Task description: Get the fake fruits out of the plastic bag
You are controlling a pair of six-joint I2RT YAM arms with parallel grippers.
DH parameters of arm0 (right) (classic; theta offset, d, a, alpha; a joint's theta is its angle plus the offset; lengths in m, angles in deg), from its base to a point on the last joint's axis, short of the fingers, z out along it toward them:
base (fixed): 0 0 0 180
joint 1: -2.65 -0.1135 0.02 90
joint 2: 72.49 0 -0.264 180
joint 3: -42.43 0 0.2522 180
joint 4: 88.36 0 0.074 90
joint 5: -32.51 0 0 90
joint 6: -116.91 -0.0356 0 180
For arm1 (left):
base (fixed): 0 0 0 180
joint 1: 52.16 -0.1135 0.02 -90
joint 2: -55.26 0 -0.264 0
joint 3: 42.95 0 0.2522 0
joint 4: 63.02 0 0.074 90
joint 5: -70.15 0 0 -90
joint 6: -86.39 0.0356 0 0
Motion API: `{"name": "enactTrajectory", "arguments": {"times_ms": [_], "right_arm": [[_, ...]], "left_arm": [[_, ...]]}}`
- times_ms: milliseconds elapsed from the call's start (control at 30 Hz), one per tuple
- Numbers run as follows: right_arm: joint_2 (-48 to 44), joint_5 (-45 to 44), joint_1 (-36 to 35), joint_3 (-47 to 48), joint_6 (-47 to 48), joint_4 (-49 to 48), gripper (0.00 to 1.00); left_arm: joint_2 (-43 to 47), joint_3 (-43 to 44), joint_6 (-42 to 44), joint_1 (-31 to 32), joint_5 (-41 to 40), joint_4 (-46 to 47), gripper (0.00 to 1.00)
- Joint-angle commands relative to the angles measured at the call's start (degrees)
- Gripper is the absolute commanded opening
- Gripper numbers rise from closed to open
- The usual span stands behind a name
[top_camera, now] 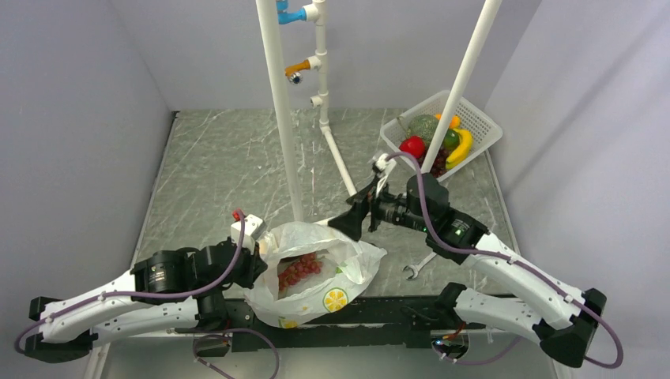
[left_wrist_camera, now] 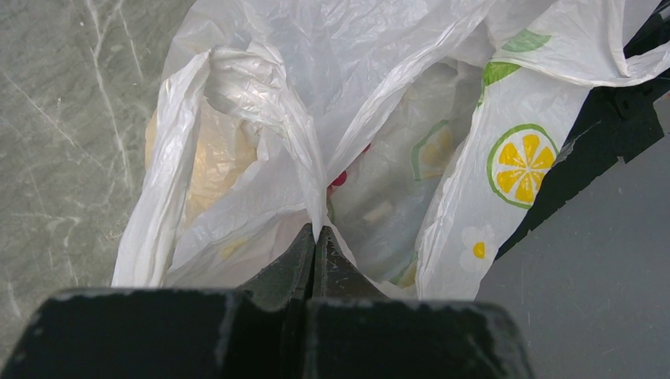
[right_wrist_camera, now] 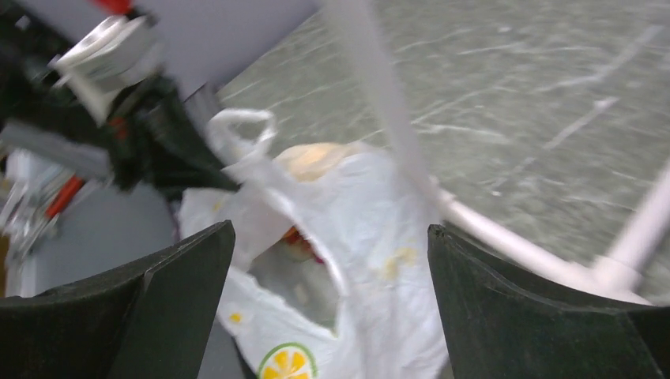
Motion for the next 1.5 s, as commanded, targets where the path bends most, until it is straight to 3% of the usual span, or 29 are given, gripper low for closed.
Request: {"name": "enactTrajectory", "arguments": {"times_ms": [0, 133, 333, 433, 567, 733, 900, 1233, 1467], "right_arm": [[1.2, 4.2, -8.5, 3.0, 4.3, -1.7, 0.95], [4.5, 0.4, -16.0, 1.8, 4.8, -4.2, 0.93], [12.7, -8.3, -25.7, 0.7, 6.4, -6.8, 0.81], [17.5, -18.7, -30.9, 1.8, 7.4, -6.3, 0.75], [22.7, -28.7, -32.2, 1.4, 7.0, -7.6, 0.72], [26.2, -27.3, -32.2, -2.7, 7.6, -14.3, 0.71], [28.0, -31.6, -32.1, -7.4, 6.3, -22.1, 0.77], [36.5, -39.9, -32.1, -8.6, 9.0, -26.6, 0.96], [40.3, -41.6, -32.1, -9.0, 7.4, -25.8, 0.96]], "left_arm": [[-1.2, 0.6, -0.8, 0.5, -1.8, 0.1, 0.0], [-1.5, 0.6, -1.0, 0.5, -2.1, -0.2, 0.0], [-1.5, 0.6, -1.4, 0.5, -2.5, -0.5, 0.0], [-1.6, 0.7, -1.5, 0.5, -2.6, -0.6, 0.0], [-2.1, 0.8, -1.6, 0.6, -2.6, -0.7, 0.0], [-2.2, 0.7, -1.6, 0.7, -2.7, -0.7, 0.0], [-1.7, 0.7, -1.8, 0.7, -2.8, -0.7, 0.0], [-2.6, 0.7, -1.7, 0.9, -2.7, -0.7, 0.0], [-3.5, 0.9, -1.6, 1.0, -2.7, -0.8, 0.0]]}}
